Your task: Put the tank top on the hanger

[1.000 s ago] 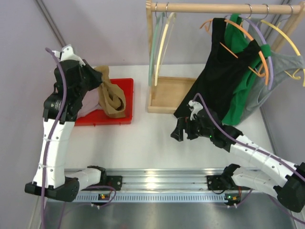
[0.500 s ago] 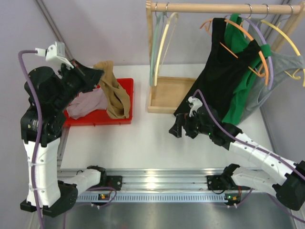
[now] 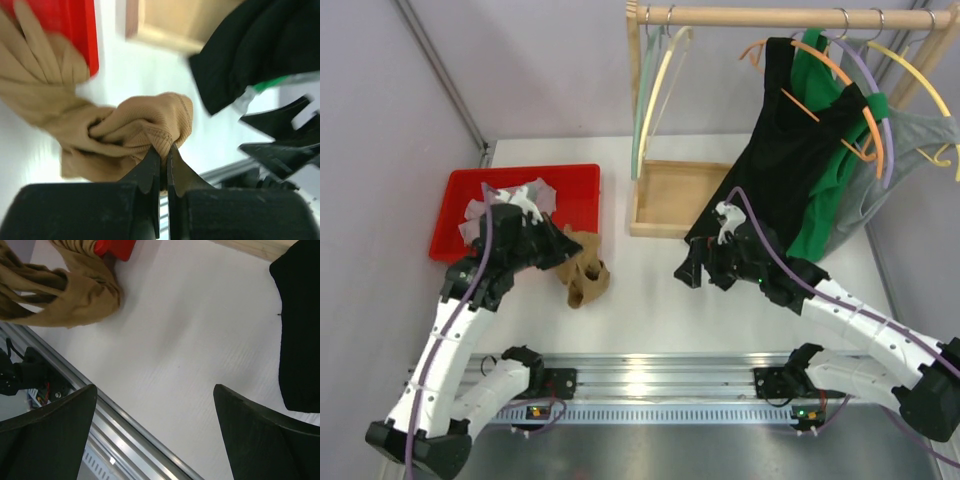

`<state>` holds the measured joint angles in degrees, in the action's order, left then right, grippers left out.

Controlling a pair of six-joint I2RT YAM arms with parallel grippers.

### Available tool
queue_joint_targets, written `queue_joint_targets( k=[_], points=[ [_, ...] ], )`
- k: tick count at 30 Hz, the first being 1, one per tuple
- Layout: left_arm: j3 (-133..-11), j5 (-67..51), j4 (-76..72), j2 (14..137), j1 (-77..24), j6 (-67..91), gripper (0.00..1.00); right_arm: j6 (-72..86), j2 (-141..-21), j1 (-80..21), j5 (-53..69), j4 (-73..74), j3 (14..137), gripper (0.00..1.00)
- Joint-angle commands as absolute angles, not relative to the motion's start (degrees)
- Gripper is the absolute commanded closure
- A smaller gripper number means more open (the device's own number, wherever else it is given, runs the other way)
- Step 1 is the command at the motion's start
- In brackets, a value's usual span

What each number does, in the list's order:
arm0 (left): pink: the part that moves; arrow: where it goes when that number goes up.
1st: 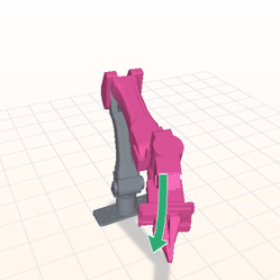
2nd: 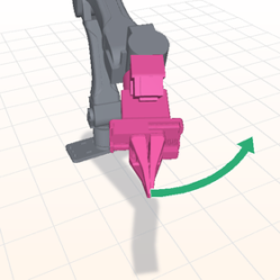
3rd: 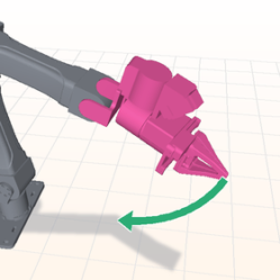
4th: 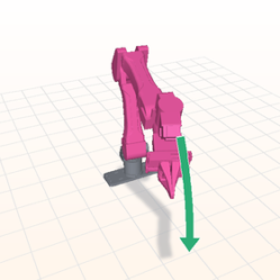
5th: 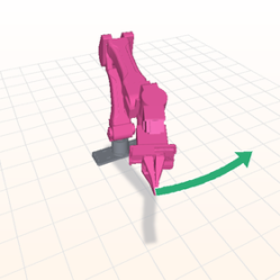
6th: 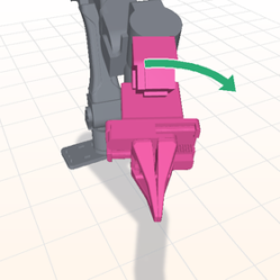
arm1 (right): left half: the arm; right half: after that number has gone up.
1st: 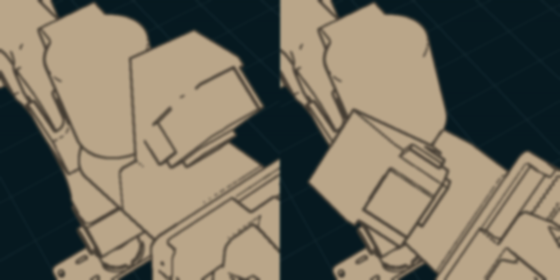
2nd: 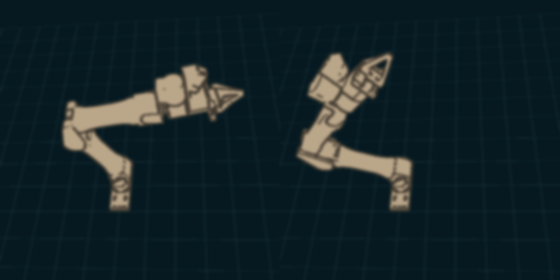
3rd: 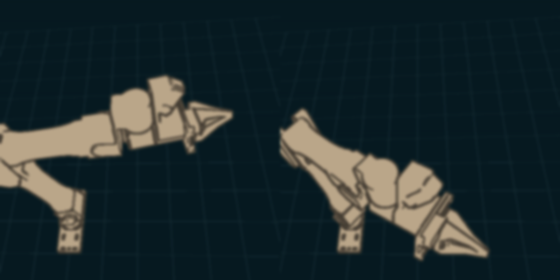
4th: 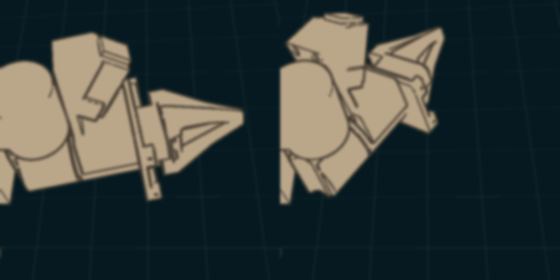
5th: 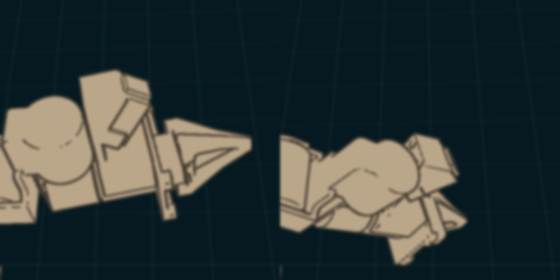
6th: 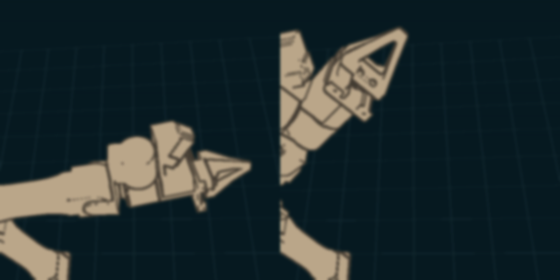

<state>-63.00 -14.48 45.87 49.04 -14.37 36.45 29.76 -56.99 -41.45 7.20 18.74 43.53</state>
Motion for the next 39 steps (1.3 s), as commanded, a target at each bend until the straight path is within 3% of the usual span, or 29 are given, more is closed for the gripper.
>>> queue_joint_targets(
  k=[1, 4, 9, 12, 13, 16, 19, 25, 30, 39],
  points=[
    [-55.2, -8.9, 37.9, 47.6, -24.6, 42.3, 1.00, 31.0, -56.1, -40.9, 9.9, 13.3, 42.2, 0.00],
    [-51.2, 2.3, 35.1, 51.5, -37.7, 45.5, 1.00, 31.8, -56.8, -41.0, 11.8, 11.3, 41.0, 0.00],
    [-47.4, 5.8, 31.3, 61.1, -44.6, 47.1, 1.00, 34.8, -57.3, -42.8, 12.3, 5.7, 37.1, 0.00],
    [-46.8, 6.3, 29.6, 64.0, -46.2, 46.8, 0.78, 36.1, -58.8, -44.6, 11.9, 3.6, 35.5, 0.00],
    [-46.8, 6.6, 29.5, 64.4, -46.8, 46.7, 0.60, 36.4, -59.2, -45.4, 11.7, 3.2, 35.0, 0.00],
    [-46.7, 7.7, 30.0, 64.3, -47.1, 46.5, 0.46, 37.2, -60.9, -47.5, 10.9, 1.3, 34.4, 0.00],
    [-46.8, 9.7, 32.2, 62.7, -47.2, 46.6, 0.41, 37.6, -62.9, -49.2, 10.1, 0.4, 34.5, 0.02],
    [-47.5, 10.9, 37.3, 60.6, -47.1, 47.6, 0.53, 38.8, -68.2, -51.8, 9.4, -2.9, 35.3, 0.11],
    [-45.4, 9.0, 40.4, 57.1, -47.1, 49.1, 0.76, 39.5, -71.3, -54.2, 8.5, -5.6, 34.7, 0.22],
    [-43.9, 1.1, 41.6, 56.2, -47.4, 47.1, 0.79, 40.5, -77.3, -56.8, 8.2, -9.8, 34.0, 0.51]
  ],
)
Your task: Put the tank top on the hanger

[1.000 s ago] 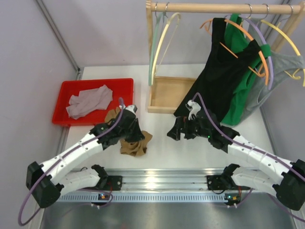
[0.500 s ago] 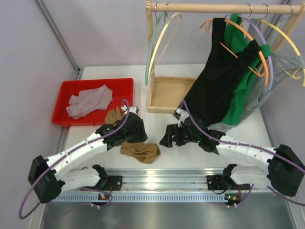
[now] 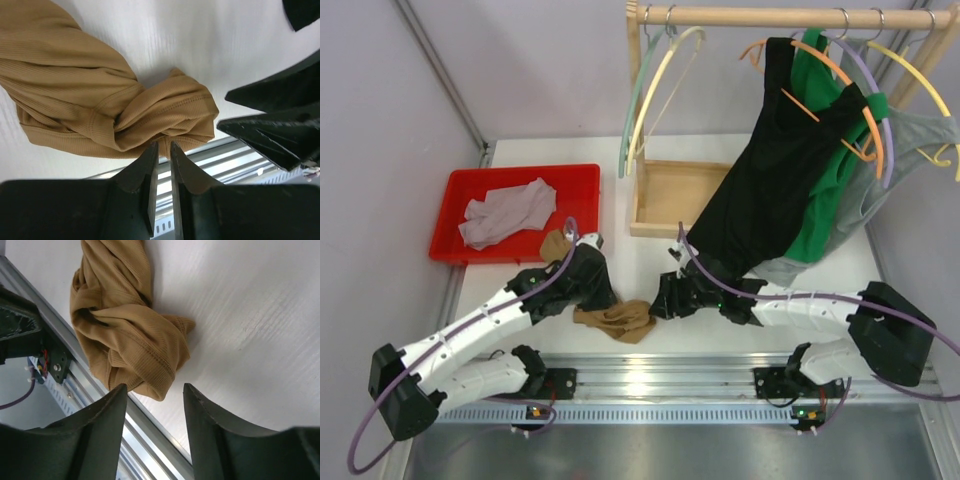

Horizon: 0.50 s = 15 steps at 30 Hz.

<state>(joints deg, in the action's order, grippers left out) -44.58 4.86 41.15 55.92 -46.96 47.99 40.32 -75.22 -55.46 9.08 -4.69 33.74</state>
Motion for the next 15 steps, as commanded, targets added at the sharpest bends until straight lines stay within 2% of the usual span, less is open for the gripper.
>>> queue_joint_targets(
  k=[1, 6, 11, 12, 15],
  points=[
    [-43.9, 0.6, 41.4, 56.2, -47.5, 47.0, 0.80, 40.9, -78.6, -57.0, 8.2, -10.1, 34.2, 0.53],
    [-43.8, -3.7, 39.5, 57.7, -48.2, 44.9, 0.78, 41.6, -81.1, -57.2, 7.8, -12.3, 33.9, 0.59],
    [-43.3, -4.0, 38.1, 61.4, -50.4, 43.9, 0.68, 41.7, -82.9, -57.4, 8.4, -14.2, 34.4, 0.65],
    [-43.2, -3.9, 37.7, 61.9, -51.1, 43.9, 0.61, 41.7, -83.1, -57.4, 8.3, -14.3, 34.5, 0.71],
    [-43.3, -3.9, 36.3, 63.6, -52.3, 43.4, 0.51, 41.9, -83.2, -57.4, 7.8, -14.5, 34.4, 0.85]
  ],
)
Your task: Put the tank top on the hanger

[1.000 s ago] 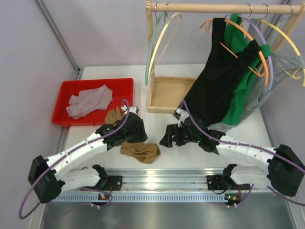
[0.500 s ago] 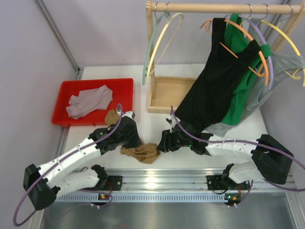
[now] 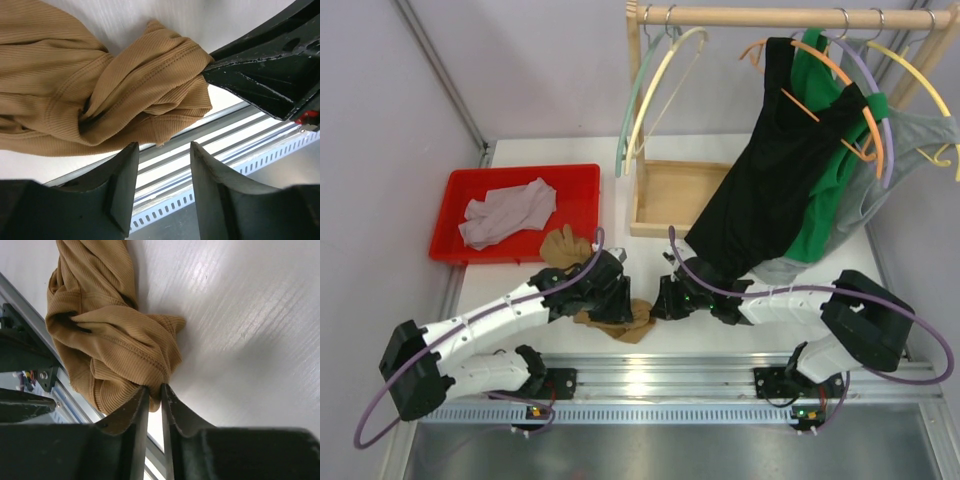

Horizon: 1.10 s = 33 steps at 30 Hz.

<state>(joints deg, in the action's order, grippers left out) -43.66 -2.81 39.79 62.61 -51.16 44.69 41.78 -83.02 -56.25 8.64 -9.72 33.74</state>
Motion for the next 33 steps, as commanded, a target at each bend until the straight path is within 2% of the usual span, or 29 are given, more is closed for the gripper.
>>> queue_joint_targets(
  k=[1, 7, 13, 17, 18, 22, 27, 33],
  points=[
    [-43.3, -3.4, 36.0, 64.5, -52.6, 43.2, 0.49, 42.0, -83.0, -57.4, 7.7, -14.5, 34.3, 0.87],
    [-43.5, -3.5, 33.1, 68.2, -53.6, 41.5, 0.43, 42.0, -81.6, -57.4, 7.6, -14.1, 34.2, 0.97],
    [-43.8, -1.1, 32.4, 71.7, -54.5, 40.3, 0.44, 41.9, -80.3, -57.4, 7.6, -13.4, 34.3, 1.00],
    [-44.1, -0.4, 32.3, 72.2, -55.2, 40.3, 0.62, 41.9, -78.4, -57.4, 6.9, -12.7, 34.0, 1.00],
    [-44.3, 0.3, 32.6, 72.2, -55.3, 40.3, 0.74, 41.9, -77.9, -57.4, 6.7, -12.1, 34.0, 1.00],
    [-45.6, 2.8, 34.5, 70.5, -55.5, 40.1, 1.00, 40.7, -73.5, -57.2, 5.1, -8.9, 34.8, 1.00],
    [-49.7, 4.6, 40.0, 66.4, -55.5, 40.0, 1.00, 37.5, -67.3, -56.5, 2.9, -0.6, 38.0, 1.00],
    [-61.2, 12.2, 46.2, 59.0, -55.5, 41.5, 1.00, 33.0, -57.1, -54.5, 0.2, 9.7, 42.9, 1.00]
  ],
)
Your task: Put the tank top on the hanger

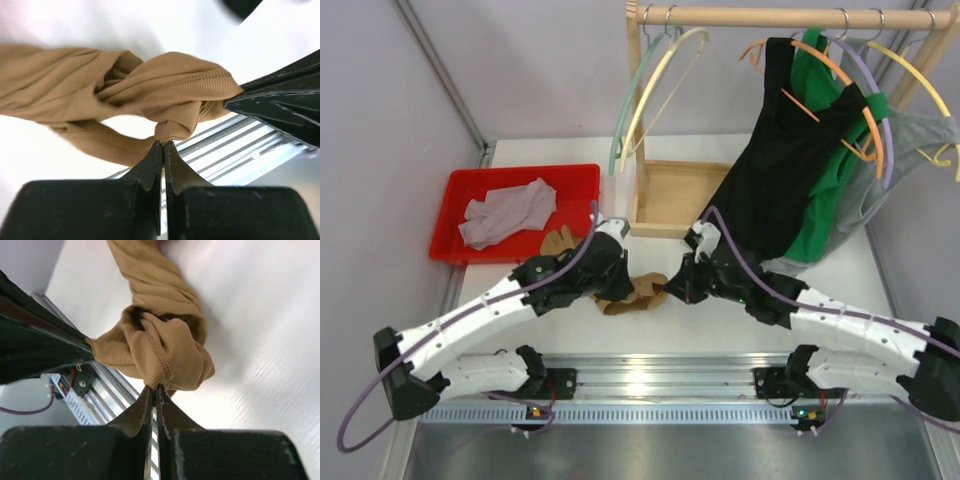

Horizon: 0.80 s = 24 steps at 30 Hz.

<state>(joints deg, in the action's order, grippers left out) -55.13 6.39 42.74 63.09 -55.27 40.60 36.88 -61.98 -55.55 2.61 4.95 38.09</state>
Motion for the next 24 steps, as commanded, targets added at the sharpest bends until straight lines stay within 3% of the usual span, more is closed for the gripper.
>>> queue_joint_targets(
  k=[1, 10, 24],
  points=[
    [-64.2, 13.6, 48.3, 57.7, -55.5, 41.9, 1.00, 32.6, -54.6, -53.4, 0.2, 11.9, 43.5, 1.00],
    [-78.9, 20.7, 53.2, 56.5, -55.6, 39.6, 1.00, 29.0, -45.6, -43.2, 6.0, 20.7, 53.9, 1.00],
    [-96.1, 23.6, 49.6, 56.5, -55.6, 30.2, 1.00, 23.4, -49.8, -38.7, 4.5, 27.7, 78.9, 1.00]
  ],
)
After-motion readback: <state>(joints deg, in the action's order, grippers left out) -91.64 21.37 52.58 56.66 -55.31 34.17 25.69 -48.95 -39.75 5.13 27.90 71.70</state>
